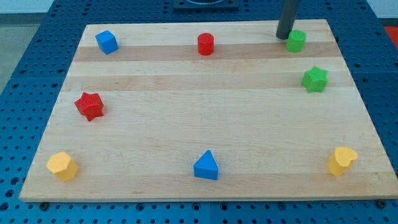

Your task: Move your arm to the bottom of the red star

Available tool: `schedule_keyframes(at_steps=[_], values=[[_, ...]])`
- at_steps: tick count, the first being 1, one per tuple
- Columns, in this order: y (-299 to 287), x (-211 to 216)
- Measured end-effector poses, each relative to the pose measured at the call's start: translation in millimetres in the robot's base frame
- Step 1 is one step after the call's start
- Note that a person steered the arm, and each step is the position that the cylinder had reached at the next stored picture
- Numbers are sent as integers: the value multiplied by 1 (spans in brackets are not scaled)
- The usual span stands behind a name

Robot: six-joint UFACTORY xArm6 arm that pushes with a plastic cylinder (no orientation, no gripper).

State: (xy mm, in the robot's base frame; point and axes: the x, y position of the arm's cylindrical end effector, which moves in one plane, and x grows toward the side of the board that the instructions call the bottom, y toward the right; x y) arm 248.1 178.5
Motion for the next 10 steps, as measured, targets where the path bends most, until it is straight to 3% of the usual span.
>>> schedule_keyframes(at_steps=[3, 4, 6, 8, 10], values=[[-20, 5], [-39, 46], [-72, 198], [-244, 259], [-264, 278]])
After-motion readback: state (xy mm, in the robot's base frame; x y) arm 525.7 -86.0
